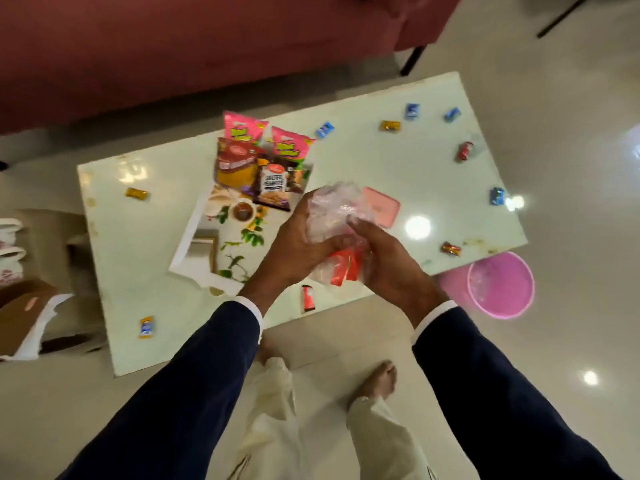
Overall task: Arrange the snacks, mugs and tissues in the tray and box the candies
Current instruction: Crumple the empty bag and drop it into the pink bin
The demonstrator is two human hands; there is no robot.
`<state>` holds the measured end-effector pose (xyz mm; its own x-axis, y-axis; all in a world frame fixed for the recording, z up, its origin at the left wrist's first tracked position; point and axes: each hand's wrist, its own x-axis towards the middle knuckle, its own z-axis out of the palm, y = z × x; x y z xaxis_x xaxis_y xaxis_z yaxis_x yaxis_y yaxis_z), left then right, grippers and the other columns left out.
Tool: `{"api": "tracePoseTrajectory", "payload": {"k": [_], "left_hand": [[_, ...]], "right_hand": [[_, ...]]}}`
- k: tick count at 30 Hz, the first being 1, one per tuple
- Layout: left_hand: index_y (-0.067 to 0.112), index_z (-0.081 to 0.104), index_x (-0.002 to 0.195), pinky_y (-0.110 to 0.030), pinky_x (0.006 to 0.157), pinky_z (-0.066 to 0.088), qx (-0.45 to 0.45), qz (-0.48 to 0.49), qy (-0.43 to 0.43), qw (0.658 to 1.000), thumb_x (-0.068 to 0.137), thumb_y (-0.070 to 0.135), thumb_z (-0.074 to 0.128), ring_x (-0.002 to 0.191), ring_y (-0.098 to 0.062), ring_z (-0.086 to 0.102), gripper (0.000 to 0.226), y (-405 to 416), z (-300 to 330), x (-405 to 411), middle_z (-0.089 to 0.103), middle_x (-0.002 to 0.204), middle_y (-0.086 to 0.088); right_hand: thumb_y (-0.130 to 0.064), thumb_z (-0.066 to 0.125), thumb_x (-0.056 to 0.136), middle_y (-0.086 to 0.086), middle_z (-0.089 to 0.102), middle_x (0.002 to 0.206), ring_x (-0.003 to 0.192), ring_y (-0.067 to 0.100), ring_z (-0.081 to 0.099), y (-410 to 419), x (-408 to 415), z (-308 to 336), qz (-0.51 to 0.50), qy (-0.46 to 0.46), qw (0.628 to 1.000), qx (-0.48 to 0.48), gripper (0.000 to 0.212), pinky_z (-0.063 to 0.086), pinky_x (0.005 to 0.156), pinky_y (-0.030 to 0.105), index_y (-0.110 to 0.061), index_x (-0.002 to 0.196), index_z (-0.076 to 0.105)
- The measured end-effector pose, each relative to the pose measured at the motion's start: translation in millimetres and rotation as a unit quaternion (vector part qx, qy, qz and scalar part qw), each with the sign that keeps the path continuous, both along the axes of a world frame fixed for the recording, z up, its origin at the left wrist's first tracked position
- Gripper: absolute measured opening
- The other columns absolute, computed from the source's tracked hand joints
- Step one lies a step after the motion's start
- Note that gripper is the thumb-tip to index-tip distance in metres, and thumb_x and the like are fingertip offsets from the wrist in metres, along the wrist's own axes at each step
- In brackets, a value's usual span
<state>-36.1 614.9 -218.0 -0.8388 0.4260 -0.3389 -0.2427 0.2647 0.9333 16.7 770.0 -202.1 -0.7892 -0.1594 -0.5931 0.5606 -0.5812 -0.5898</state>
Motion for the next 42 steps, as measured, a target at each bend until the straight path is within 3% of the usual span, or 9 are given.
{"api": "tracePoseTrajectory", "payload": {"k": [5,9,17,20,24,27,32,37,42], "left_hand": [[0.042,0.059,0.106,-0.006,0.068,0.048,-0.114,0.076,0.054,0.989,0.070,0.058,0.079,0.091,0.007,0.066,0.044,90,-2,33,0.071,0.097,0.023],[0.028,0.067,0.109,-0.034,0.082,0.058,-0.093,0.022,-0.023,0.995,0.074,0.033,0.086,0.097,-0.016,0.072,0.041,189,4,70,0.075,0.102,0.007],[0.015,0.065,0.124,-0.038,0.093,0.056,0.040,-0.134,-0.224,0.964,0.084,0.024,0.076,0.114,-0.029,0.068,0.043,321,3,136,0.072,0.118,-0.009],[0.025,0.040,0.146,-0.030,0.073,0.059,-0.025,-0.193,-0.207,0.959,0.089,0.037,0.075,0.123,-0.023,0.060,0.068,354,-13,153,0.053,0.141,0.000],[0.044,0.025,0.150,-0.025,0.062,0.059,-0.022,-0.193,-0.235,0.952,0.090,0.046,0.070,0.122,-0.016,0.058,0.075,406,-38,161,0.043,0.146,0.010],[0.034,0.046,0.135,-0.025,0.070,0.058,-0.070,-0.202,-0.156,0.964,0.096,0.025,0.067,0.119,-0.022,0.060,0.045,448,-63,160,0.058,0.126,0.007],[0.032,0.050,0.134,-0.027,0.085,0.052,-0.105,-0.212,-0.180,0.955,0.092,0.006,0.067,0.128,-0.027,0.053,0.052,507,-111,159,0.056,0.133,0.000],[0.032,0.044,0.144,-0.049,0.115,0.042,-0.124,-0.244,-0.210,0.939,0.091,0.006,0.070,0.137,-0.024,0.044,0.064,541,-157,167,0.047,0.148,0.000],[0.028,0.036,0.154,-0.049,0.110,0.045,-0.339,-0.305,0.033,0.889,0.095,0.014,0.066,0.136,-0.032,0.040,0.068,554,-218,192,0.036,0.154,-0.013]], "right_hand": [[-0.053,0.072,0.083,0.001,0.042,0.149,0.126,0.021,0.054,102,63,12,0.094,0.012,0.936,0.340,0.083,0.049,0.100,0.036,-0.031,0.149,0.026],[-0.052,0.086,0.065,-0.010,0.010,0.162,0.151,0.016,0.015,164,116,12,0.130,0.155,0.854,0.479,0.123,0.034,0.112,0.033,-0.044,0.155,0.002],[-0.023,0.087,0.070,-0.006,0.060,0.126,0.113,0.012,0.058,284,186,-24,-0.034,0.073,0.830,0.553,0.077,0.047,0.089,0.011,-0.023,0.137,0.049],[-0.007,0.077,0.078,-0.006,0.064,0.118,0.106,0.018,0.064,316,200,-37,-0.049,-0.002,0.835,0.549,0.060,0.058,0.085,0.032,-0.020,0.131,0.054],[-0.006,0.076,0.080,-0.004,0.066,0.125,0.106,0.006,0.059,344,204,-50,-0.026,-0.035,0.815,0.577,0.061,0.045,0.088,0.015,-0.023,0.134,0.051],[-0.004,0.081,0.075,0.002,0.057,0.134,0.118,0.014,0.055,378,202,-55,0.022,-0.053,0.860,0.506,0.082,0.050,0.088,0.020,-0.020,0.143,0.038],[0.003,0.080,0.072,0.011,0.051,0.138,0.125,0.033,0.055,440,218,-88,-0.085,-0.099,0.962,0.240,0.094,0.054,0.097,0.053,-0.025,0.147,0.030],[-0.017,0.082,0.078,0.005,0.052,0.132,0.116,0.029,0.060,478,232,-161,-0.092,-0.171,0.909,0.369,0.070,0.060,0.086,0.046,-0.023,0.139,0.047],[-0.013,0.069,0.085,0.005,0.025,0.146,0.132,0.036,0.039,500,232,-251,0.030,-0.179,0.847,0.500,0.058,0.041,0.113,0.046,-0.027,0.138,0.050]]}}
